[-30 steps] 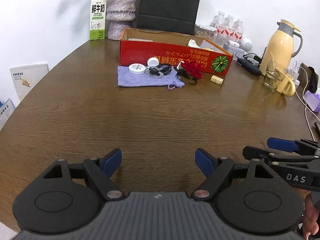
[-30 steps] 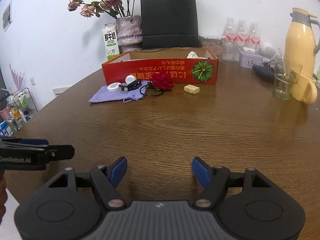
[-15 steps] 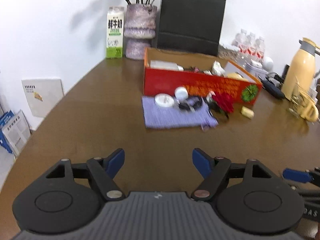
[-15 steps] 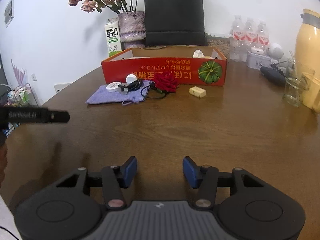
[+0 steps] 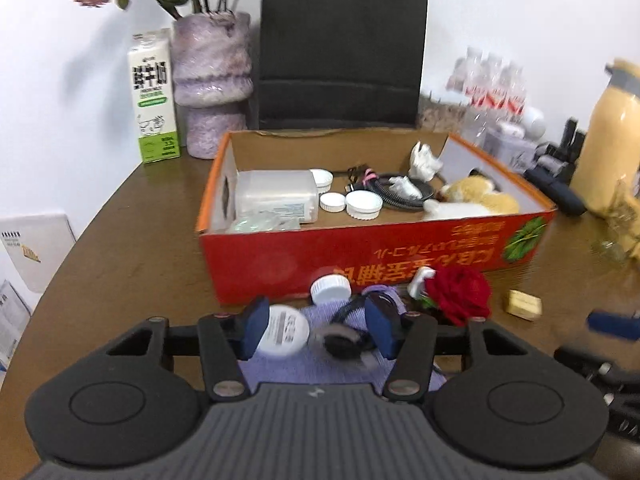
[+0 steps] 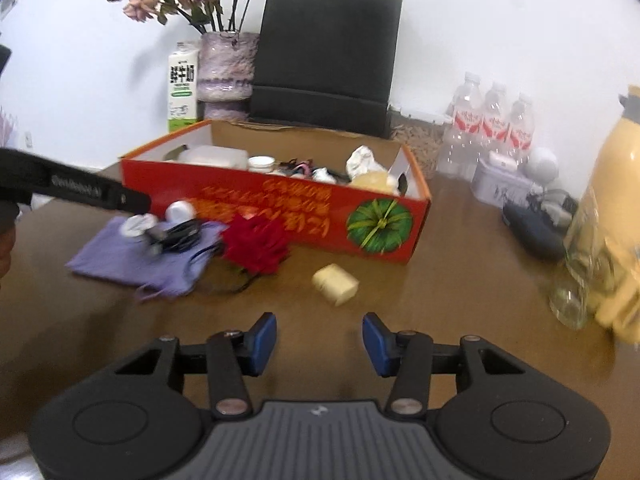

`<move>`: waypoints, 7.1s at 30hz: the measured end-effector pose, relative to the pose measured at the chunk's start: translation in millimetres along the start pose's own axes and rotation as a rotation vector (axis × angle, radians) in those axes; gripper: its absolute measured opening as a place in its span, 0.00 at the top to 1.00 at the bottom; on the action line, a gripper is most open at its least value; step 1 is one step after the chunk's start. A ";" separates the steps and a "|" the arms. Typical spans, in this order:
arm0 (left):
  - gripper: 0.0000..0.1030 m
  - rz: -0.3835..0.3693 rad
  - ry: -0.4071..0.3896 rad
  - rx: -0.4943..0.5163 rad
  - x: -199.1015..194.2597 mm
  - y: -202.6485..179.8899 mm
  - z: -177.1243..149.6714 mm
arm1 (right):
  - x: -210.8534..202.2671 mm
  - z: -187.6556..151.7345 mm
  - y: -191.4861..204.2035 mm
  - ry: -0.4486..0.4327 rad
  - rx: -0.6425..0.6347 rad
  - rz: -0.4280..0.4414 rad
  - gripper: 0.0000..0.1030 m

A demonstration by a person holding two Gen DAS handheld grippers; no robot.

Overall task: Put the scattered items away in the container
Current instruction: 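Grasp the yellow block with the right tool while the left tool grasps a white cap, then lift the yellow block and white cap above the table with both tools, then carry the yellow block and white cap over the box and release both, then move both tools back toward the red cloth flower and purple cloth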

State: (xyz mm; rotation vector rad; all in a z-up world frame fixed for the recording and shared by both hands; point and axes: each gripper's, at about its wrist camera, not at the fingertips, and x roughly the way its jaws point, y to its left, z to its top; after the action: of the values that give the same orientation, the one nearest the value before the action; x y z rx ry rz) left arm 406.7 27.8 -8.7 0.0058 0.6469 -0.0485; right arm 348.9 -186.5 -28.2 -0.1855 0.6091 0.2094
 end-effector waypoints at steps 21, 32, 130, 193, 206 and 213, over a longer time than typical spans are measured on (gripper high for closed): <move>0.74 -0.019 -0.003 -0.131 22.1 -8.7 5.1 | 66.8 17.1 -10.4 0.024 -0.016 0.045 0.76; 0.74 -0.125 -0.136 -0.214 -103.9 -5.8 -25.2 | -15.9 -6.6 -15.2 -0.078 0.143 0.047 0.76; 0.73 -0.097 -0.008 -0.070 21.0 7.4 67.2 | 105.6 46.4 -71.5 0.107 0.112 0.113 0.63; 0.04 -0.051 -0.165 -0.114 -201.4 4.2 -43.5 | -130.7 46.6 -34.8 -0.066 0.127 0.238 0.18; 0.04 0.128 -0.072 -0.177 -210.5 -15.2 -165.1 | -161.5 -94.2 17.5 -0.122 0.162 0.121 0.14; 0.04 0.082 -0.048 -0.188 -204.1 -24.3 -169.3 | -159.4 -112.0 23.1 -0.090 0.129 0.064 0.14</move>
State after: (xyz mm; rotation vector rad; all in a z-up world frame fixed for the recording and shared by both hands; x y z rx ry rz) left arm 141.0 15.9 -20.5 -0.1494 0.6007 0.0915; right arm 154.5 -212.7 -27.9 -0.0314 0.5379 0.2382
